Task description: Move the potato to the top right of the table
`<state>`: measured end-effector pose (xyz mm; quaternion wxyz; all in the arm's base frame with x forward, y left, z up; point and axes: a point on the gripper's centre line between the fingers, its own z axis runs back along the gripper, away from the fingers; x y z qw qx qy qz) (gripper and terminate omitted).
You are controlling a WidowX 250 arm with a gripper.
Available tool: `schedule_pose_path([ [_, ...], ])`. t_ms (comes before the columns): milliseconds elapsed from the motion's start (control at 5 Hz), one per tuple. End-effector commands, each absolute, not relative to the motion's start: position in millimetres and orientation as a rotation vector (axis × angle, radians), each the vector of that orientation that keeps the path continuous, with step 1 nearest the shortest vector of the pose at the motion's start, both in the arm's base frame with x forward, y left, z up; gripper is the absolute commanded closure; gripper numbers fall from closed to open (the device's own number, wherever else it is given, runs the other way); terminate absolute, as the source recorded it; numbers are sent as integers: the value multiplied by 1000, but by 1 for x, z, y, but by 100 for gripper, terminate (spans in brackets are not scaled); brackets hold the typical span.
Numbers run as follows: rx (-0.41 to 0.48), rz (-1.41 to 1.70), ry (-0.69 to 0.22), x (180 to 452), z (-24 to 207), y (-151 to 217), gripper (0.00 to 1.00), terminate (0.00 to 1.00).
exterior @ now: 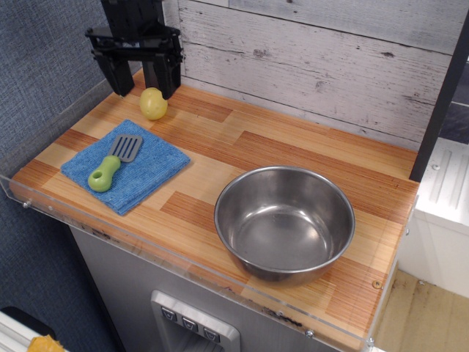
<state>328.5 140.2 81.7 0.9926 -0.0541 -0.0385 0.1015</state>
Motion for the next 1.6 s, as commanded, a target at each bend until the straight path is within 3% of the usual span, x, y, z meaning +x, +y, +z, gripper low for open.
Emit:
schedule_pose_path([
  [0, -28, 279, -134, 353, 71, 184, 0, 0],
  [400, 15, 365, -150, 364, 42, 201, 0, 0],
  [800, 45, 358, -146, 375, 30, 187, 0, 0],
  [1000, 41, 355, -160, 375, 29, 182, 100, 0],
  [1200, 31, 359, -169, 373, 30, 181, 100, 0],
  [1400, 40, 362, -196, 369, 53, 174, 100, 0],
])
